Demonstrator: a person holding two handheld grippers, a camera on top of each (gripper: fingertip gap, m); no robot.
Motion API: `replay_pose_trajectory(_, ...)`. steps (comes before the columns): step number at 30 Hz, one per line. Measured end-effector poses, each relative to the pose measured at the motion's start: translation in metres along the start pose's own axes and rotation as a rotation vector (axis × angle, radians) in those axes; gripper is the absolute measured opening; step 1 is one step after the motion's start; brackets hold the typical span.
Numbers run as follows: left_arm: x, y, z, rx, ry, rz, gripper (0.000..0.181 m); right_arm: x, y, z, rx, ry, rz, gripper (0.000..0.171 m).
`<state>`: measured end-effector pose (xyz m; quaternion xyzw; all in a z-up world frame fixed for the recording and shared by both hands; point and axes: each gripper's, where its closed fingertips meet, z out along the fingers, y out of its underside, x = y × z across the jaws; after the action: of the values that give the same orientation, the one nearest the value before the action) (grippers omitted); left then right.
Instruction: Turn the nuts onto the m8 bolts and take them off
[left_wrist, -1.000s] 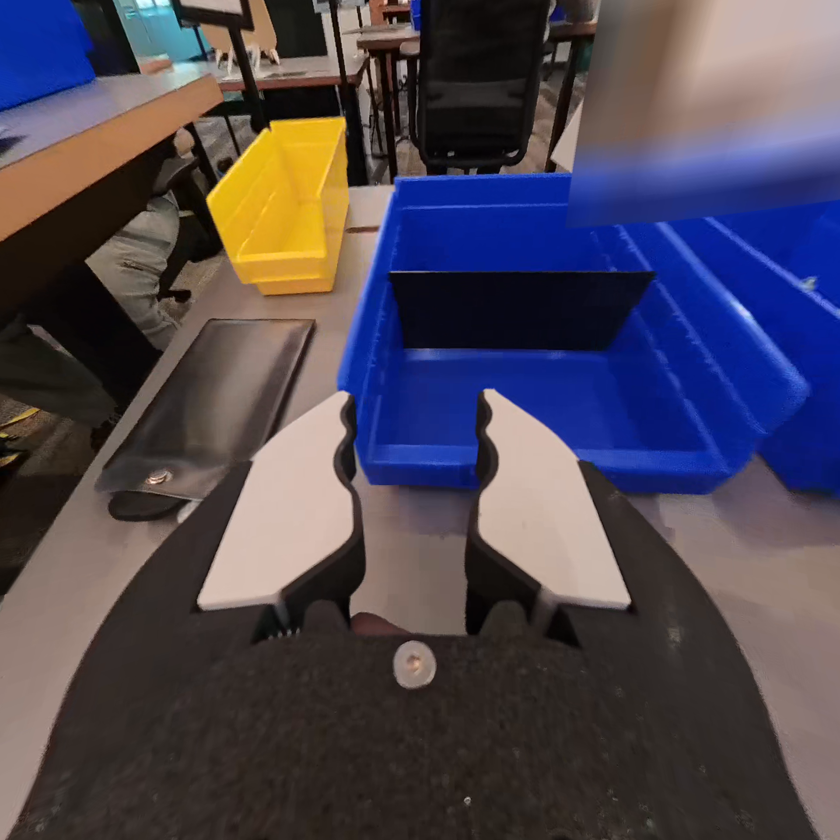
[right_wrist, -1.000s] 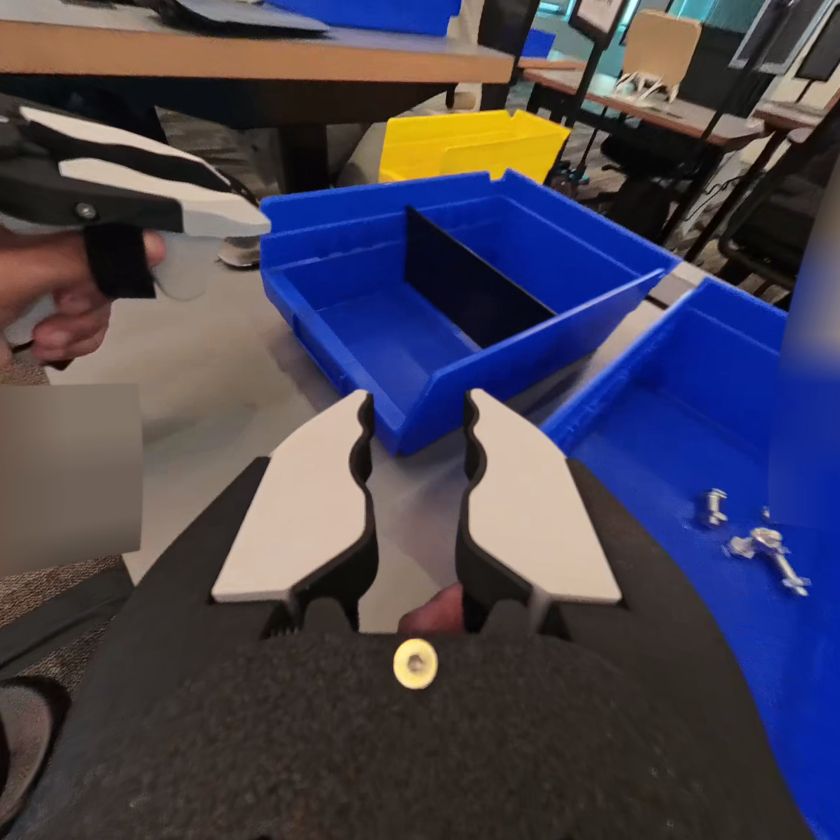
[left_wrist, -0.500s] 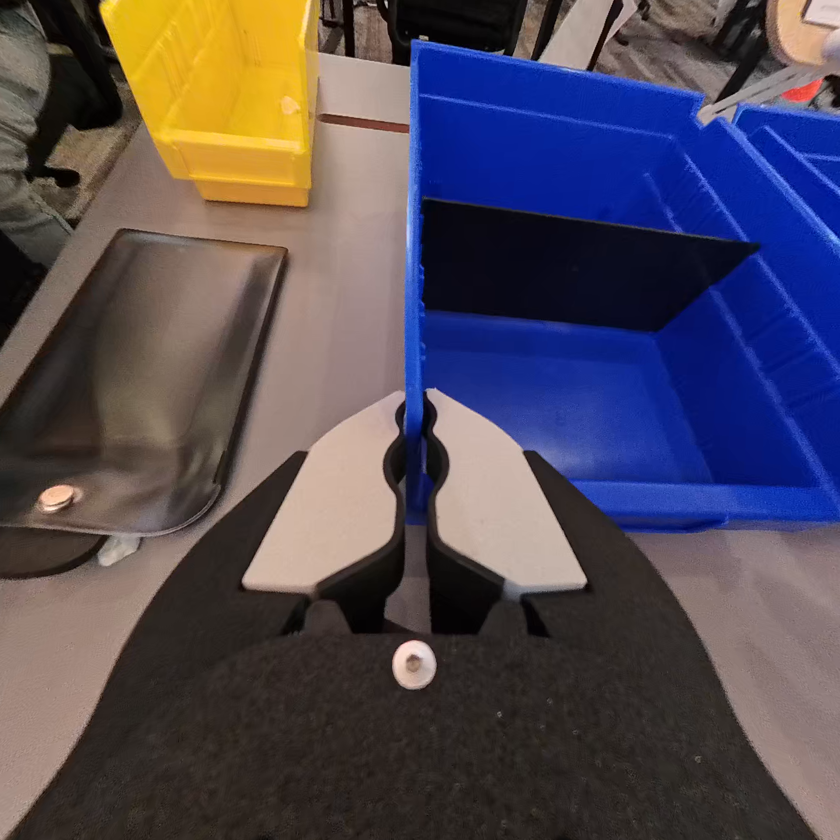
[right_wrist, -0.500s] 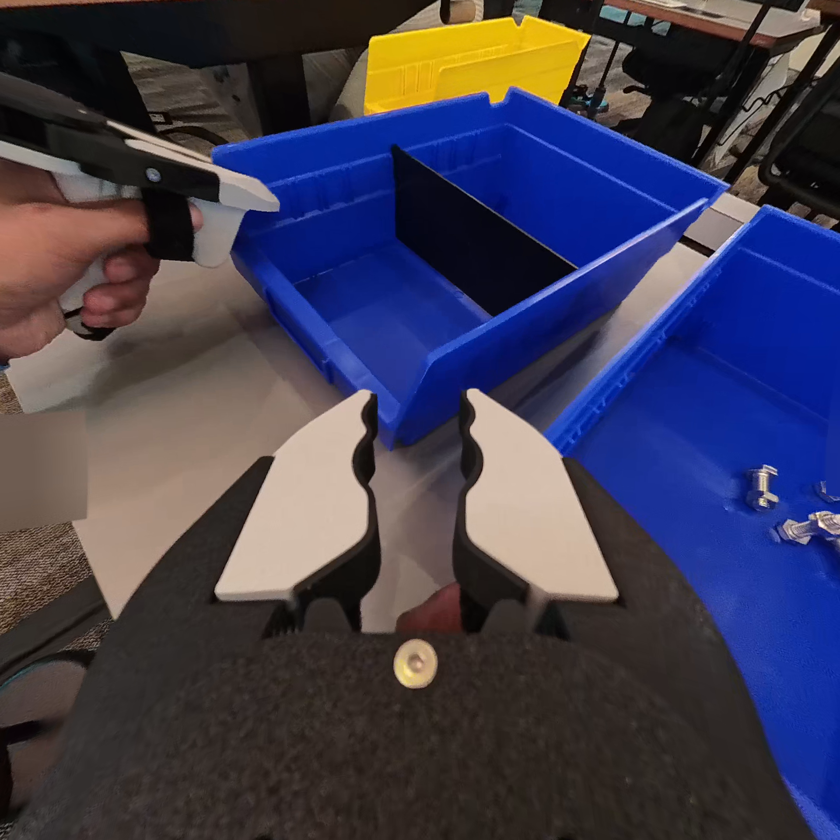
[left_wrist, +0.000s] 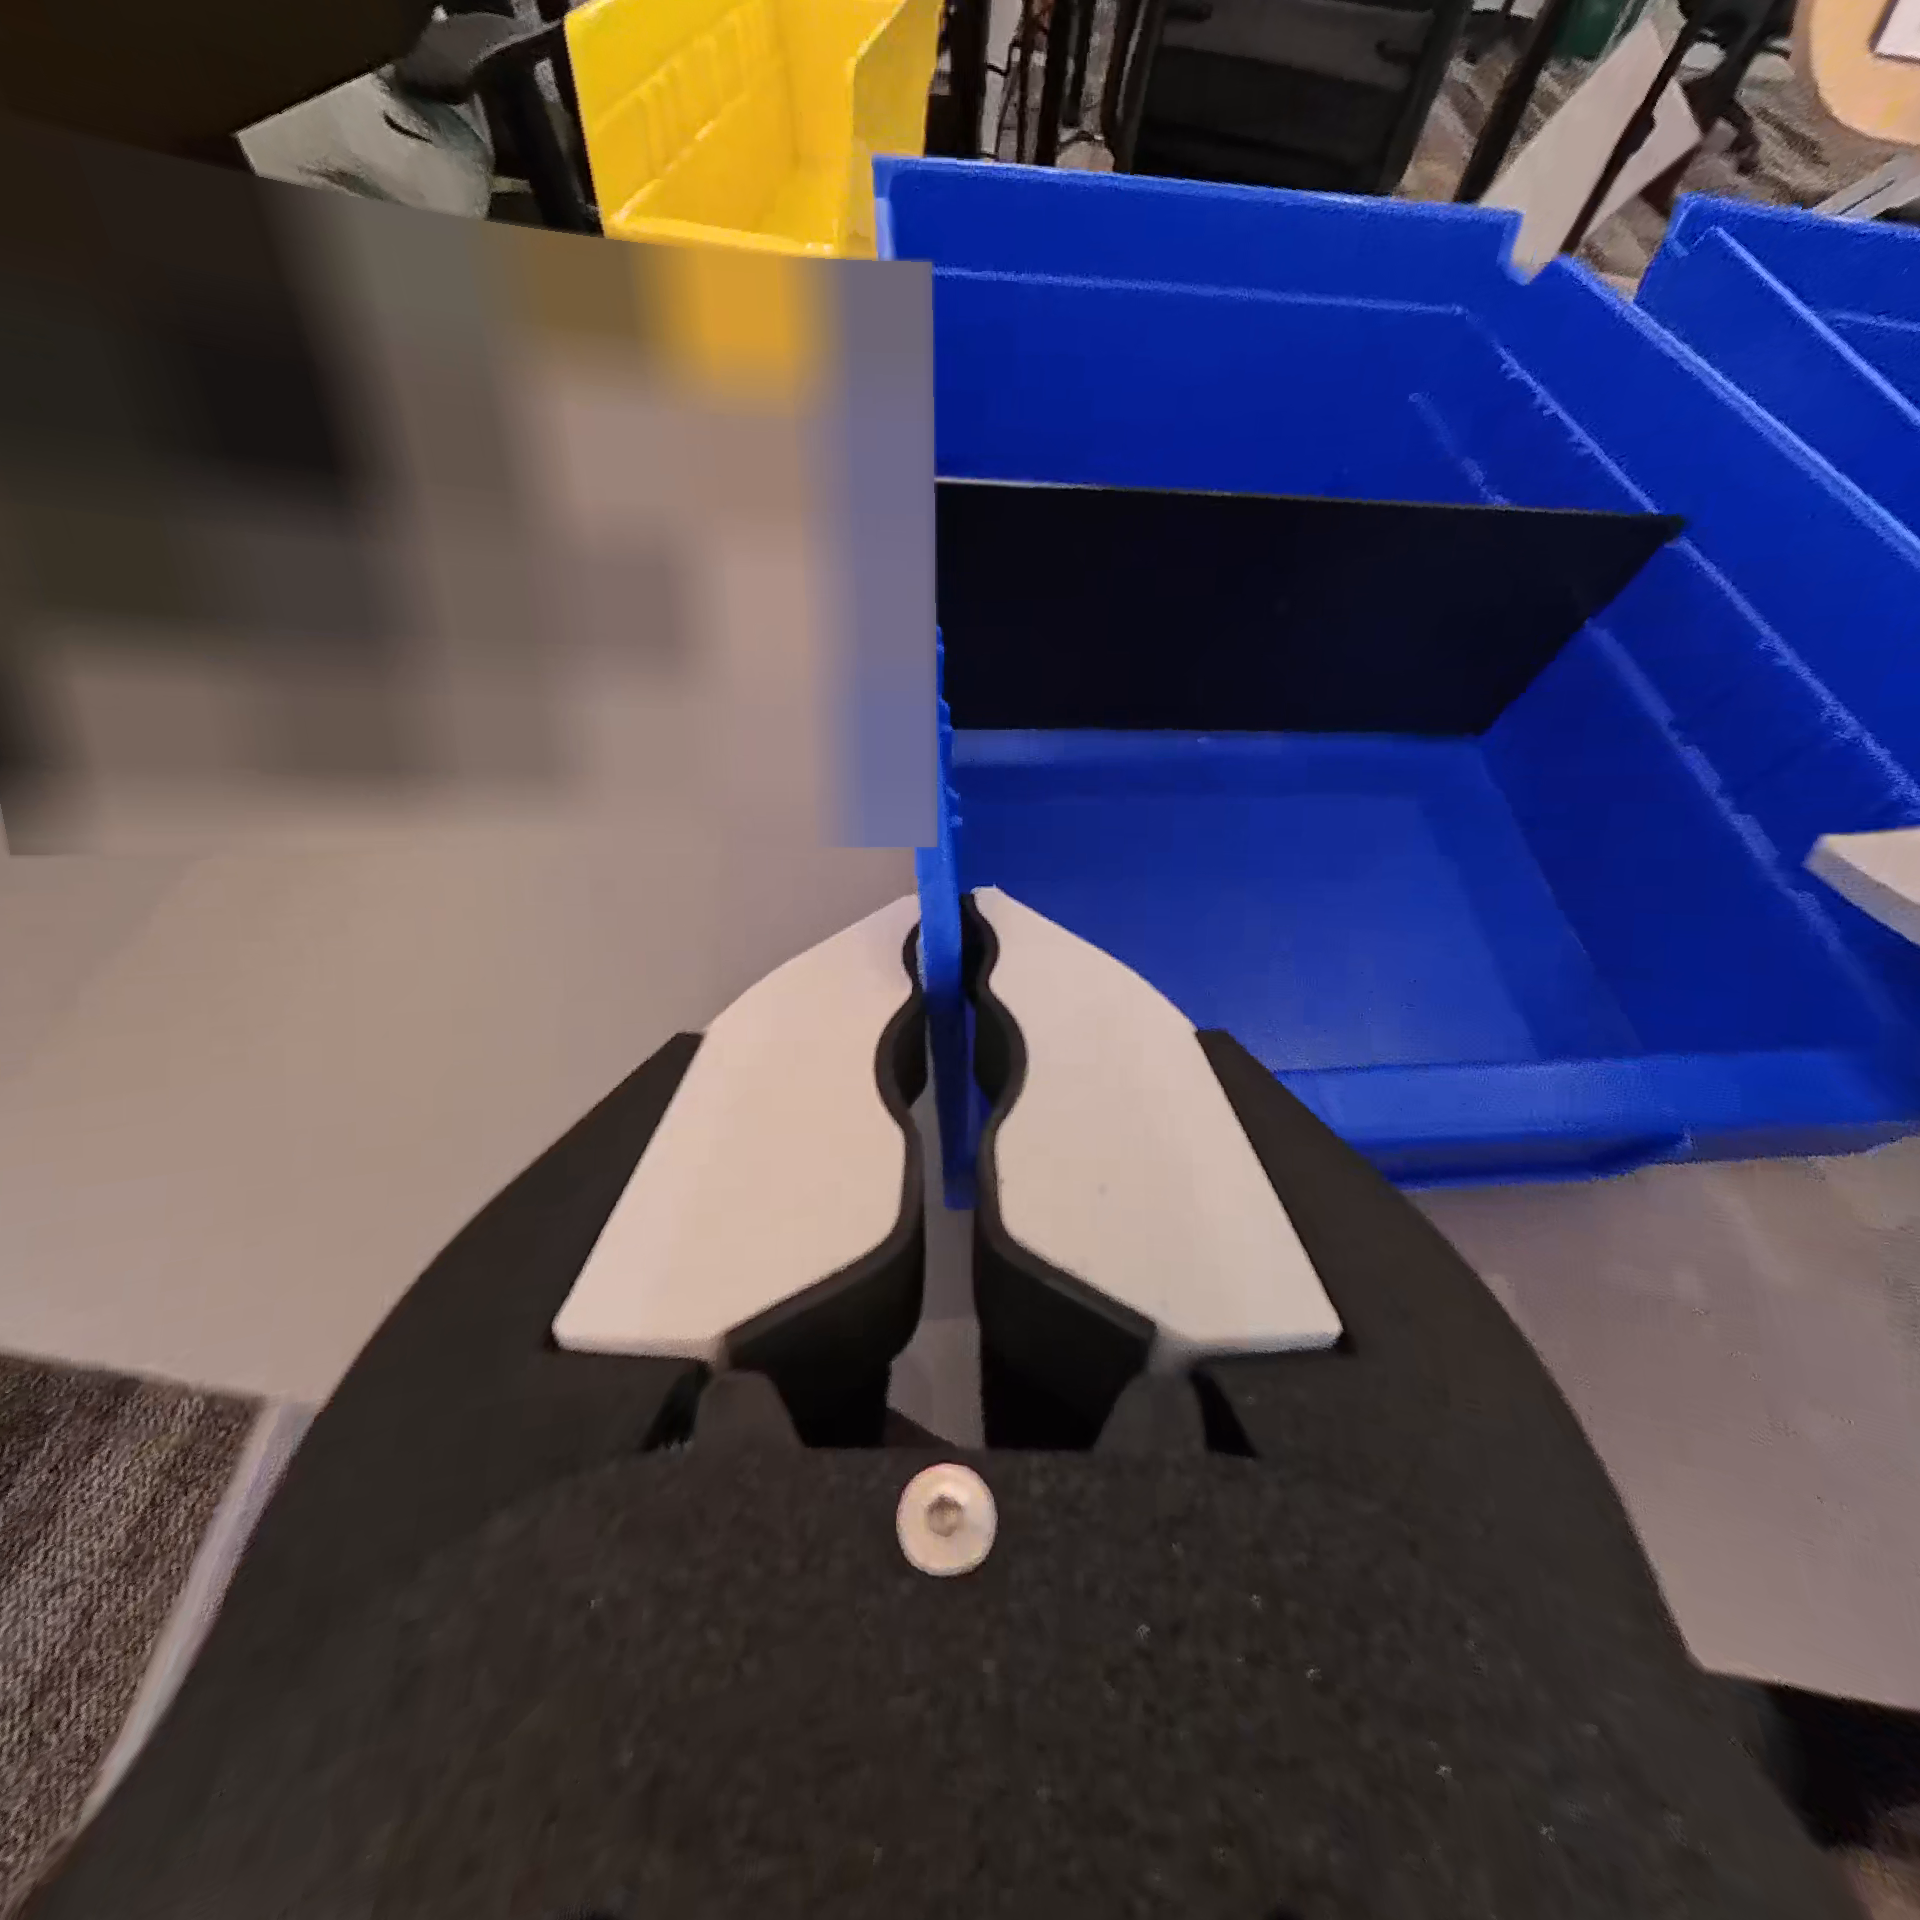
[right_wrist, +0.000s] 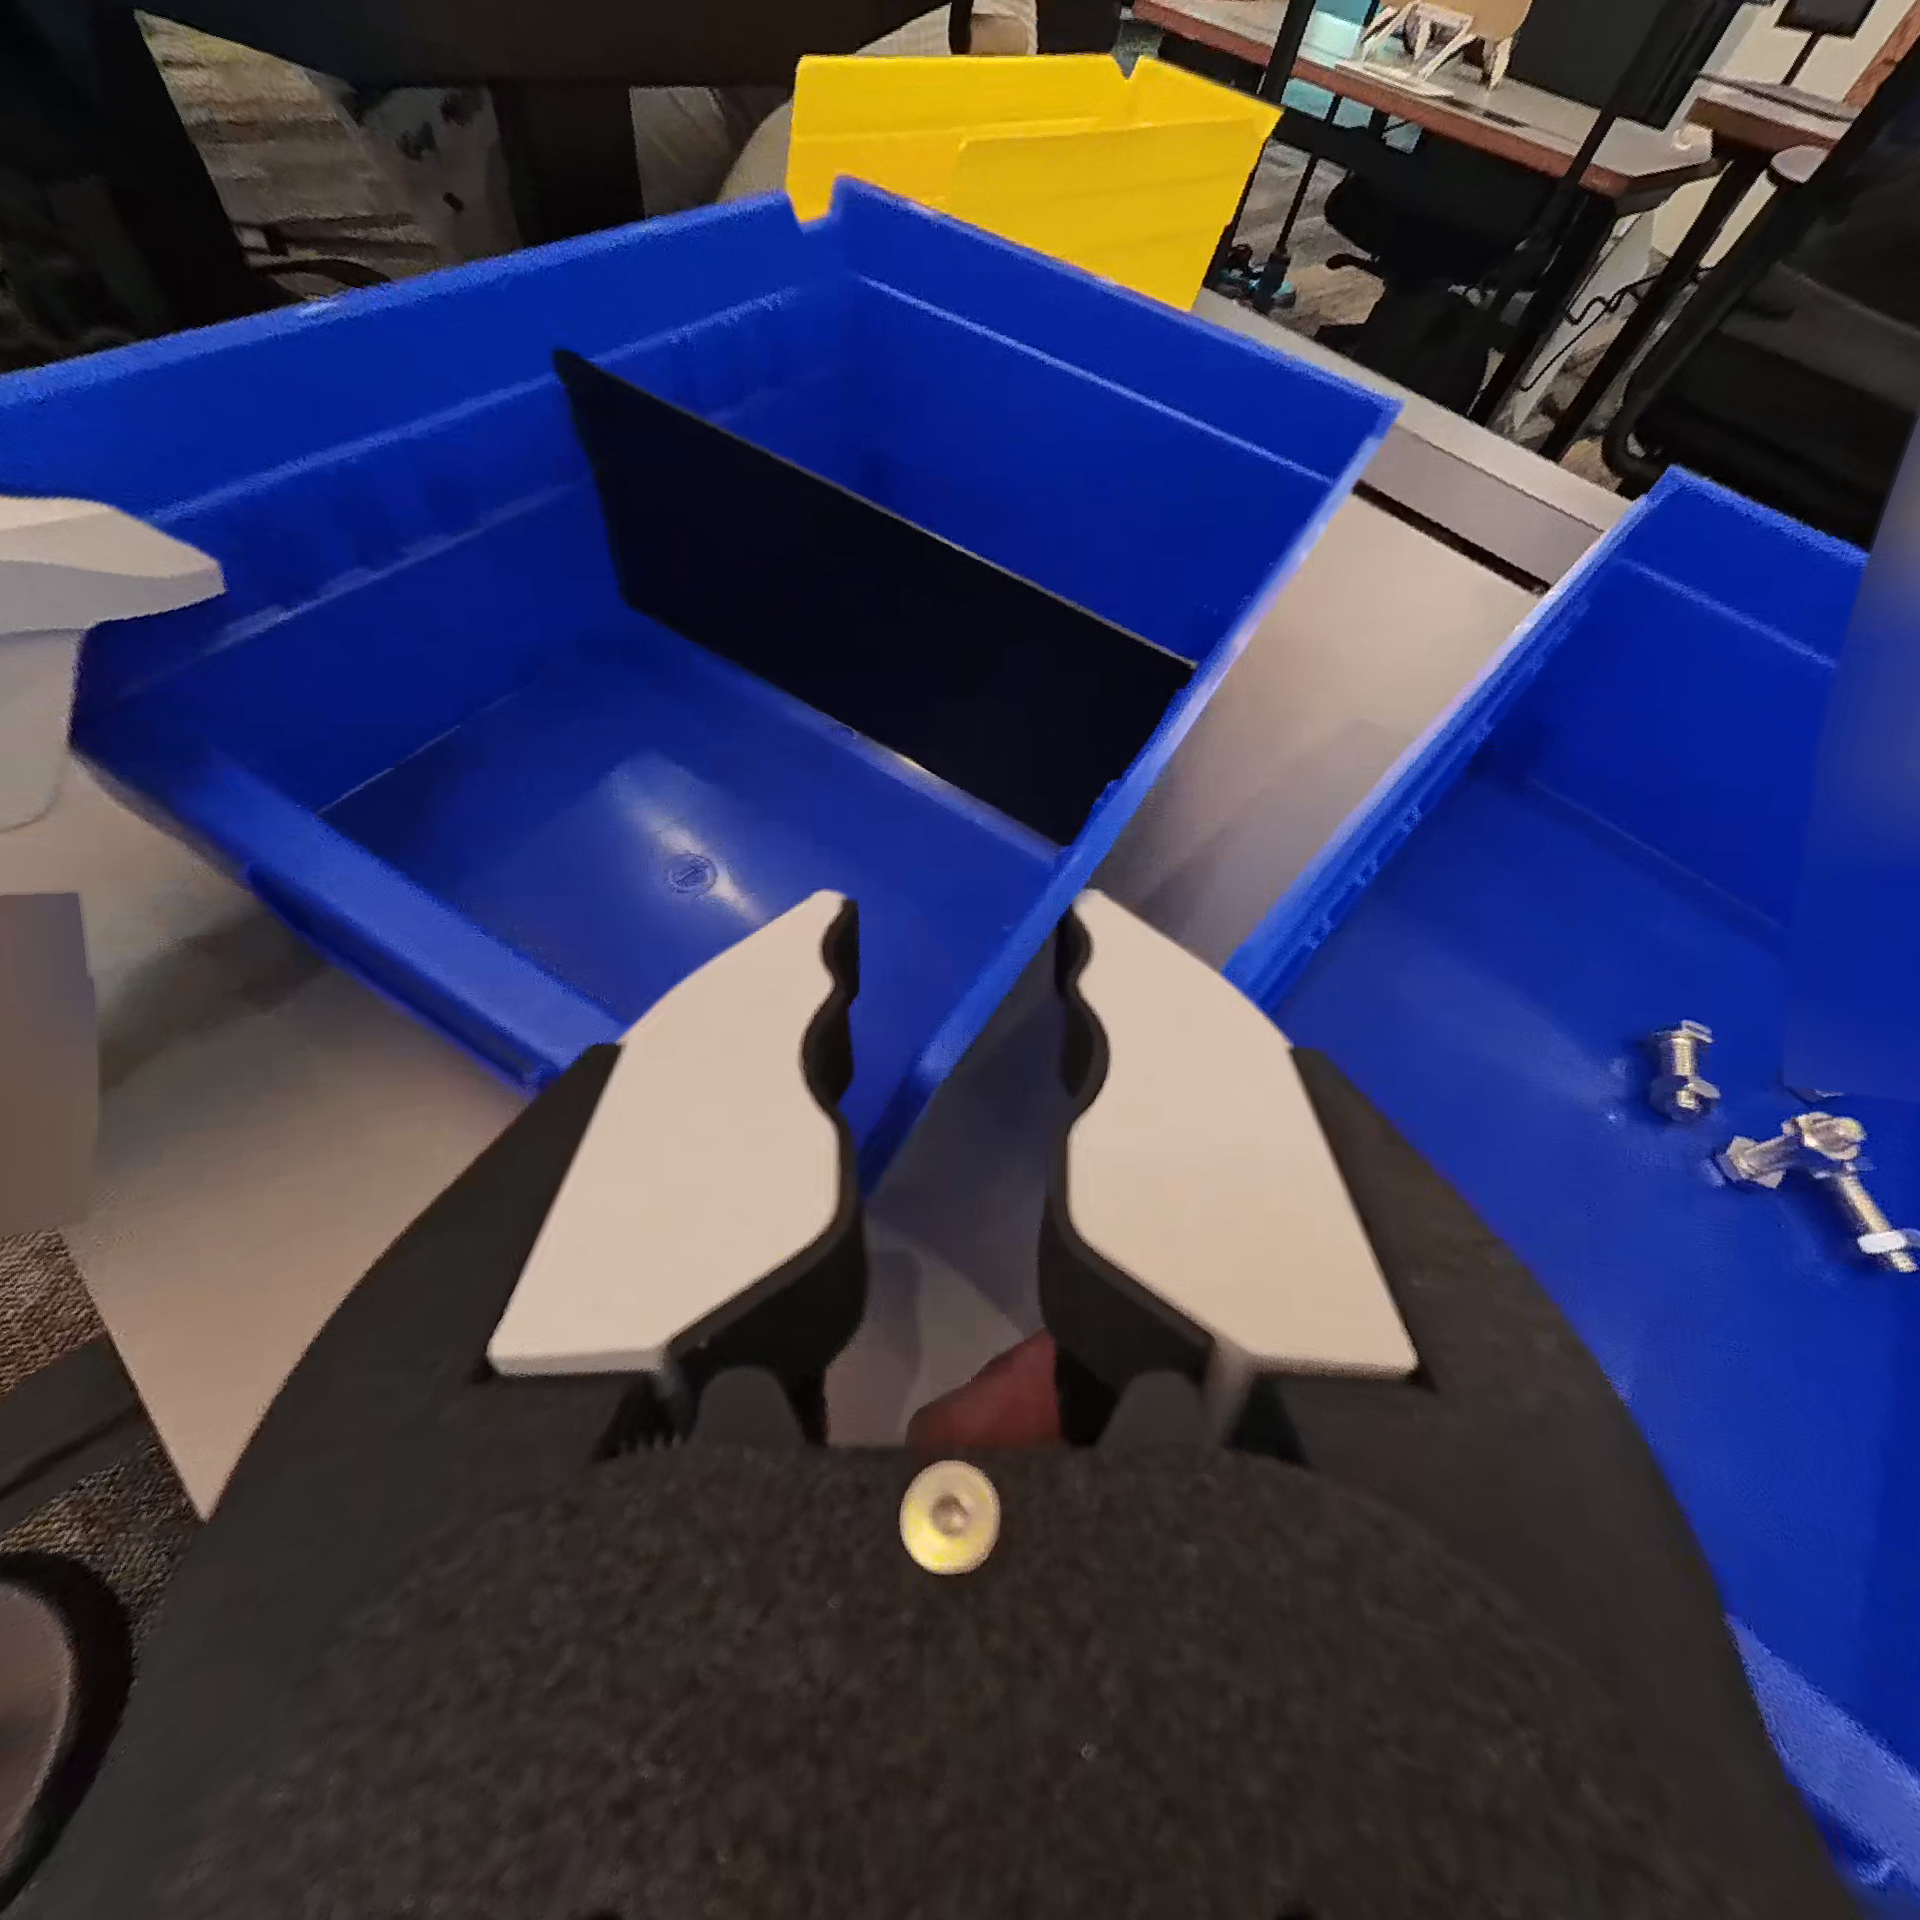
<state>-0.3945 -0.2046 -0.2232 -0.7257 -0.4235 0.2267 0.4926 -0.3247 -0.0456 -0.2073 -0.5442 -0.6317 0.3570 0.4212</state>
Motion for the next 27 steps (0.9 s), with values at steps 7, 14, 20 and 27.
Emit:
replay_pose_trajectory(7, 0.012, 0.005, -0.025, 0.066, -0.087, 0.043, 0.003, 0.009, 0.000, -0.005, 0.013, 0.007, 0.090, 0.014)
replay_pose_trajectory(14, 0.036, -0.016, -0.055, 0.205, -0.147, 0.100, 0.005, 0.028, -0.023, -0.023, 0.161, 0.065, 0.151, 0.004)
replay_pose_trajectory(20, 0.054, -0.059, -0.079, 0.329, -0.156, 0.143, 0.005, 0.046, -0.062, -0.050, 0.286, 0.097, 0.171, 0.003)
replay_pose_trajectory(27, 0.108, -0.107, -0.080, 0.428, -0.067, 0.214, 0.005, 0.101, -0.091, -0.096, 0.374, 0.213, 0.185, 0.003)
